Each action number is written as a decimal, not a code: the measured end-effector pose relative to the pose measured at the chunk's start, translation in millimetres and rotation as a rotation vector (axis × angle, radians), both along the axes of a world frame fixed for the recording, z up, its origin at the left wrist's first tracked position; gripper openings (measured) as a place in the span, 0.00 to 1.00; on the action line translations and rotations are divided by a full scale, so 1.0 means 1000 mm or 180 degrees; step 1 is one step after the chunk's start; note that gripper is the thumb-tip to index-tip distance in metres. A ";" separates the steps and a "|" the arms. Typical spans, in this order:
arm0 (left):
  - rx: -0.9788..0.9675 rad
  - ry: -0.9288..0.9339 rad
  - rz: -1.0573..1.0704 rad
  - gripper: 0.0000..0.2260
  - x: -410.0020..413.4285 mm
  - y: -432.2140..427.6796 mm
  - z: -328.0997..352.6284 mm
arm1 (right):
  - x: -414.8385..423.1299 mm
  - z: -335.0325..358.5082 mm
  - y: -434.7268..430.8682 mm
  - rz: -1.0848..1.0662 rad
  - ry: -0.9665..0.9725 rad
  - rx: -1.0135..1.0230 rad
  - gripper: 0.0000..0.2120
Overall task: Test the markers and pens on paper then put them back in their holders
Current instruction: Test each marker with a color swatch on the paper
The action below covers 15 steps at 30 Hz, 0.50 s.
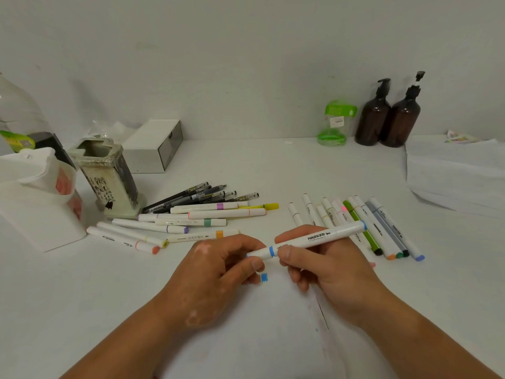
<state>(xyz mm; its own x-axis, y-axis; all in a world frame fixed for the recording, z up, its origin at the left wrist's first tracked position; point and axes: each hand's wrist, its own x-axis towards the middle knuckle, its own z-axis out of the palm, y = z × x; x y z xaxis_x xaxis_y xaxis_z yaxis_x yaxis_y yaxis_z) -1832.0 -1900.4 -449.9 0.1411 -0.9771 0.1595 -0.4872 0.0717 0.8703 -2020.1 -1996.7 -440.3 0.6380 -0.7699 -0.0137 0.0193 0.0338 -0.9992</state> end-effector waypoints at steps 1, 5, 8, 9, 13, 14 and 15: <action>-0.0022 0.0012 0.0000 0.07 0.000 0.000 0.000 | 0.000 0.000 0.001 -0.0014 0.0007 -0.0025 0.06; -0.0138 0.0106 0.0048 0.09 -0.002 0.002 0.002 | 0.001 0.001 0.002 -0.0063 -0.0092 -0.0014 0.14; -0.0277 0.0010 0.0097 0.10 -0.005 0.004 0.004 | 0.001 0.001 0.003 -0.0019 -0.0161 -0.0016 0.12; -0.0314 -0.0015 0.0106 0.11 -0.005 0.004 0.004 | 0.001 0.001 0.004 -0.0013 -0.0170 -0.0022 0.11; -0.0389 -0.0073 0.0085 0.12 -0.005 0.004 0.006 | 0.002 0.002 0.006 -0.0038 -0.0146 -0.0042 0.14; -0.0399 -0.0070 0.0078 0.12 -0.005 0.005 0.006 | 0.002 0.002 0.006 -0.0040 -0.0139 -0.0052 0.14; -0.0399 -0.0061 0.0081 0.12 -0.005 0.005 0.005 | 0.002 0.001 0.006 -0.0039 -0.0122 -0.0061 0.13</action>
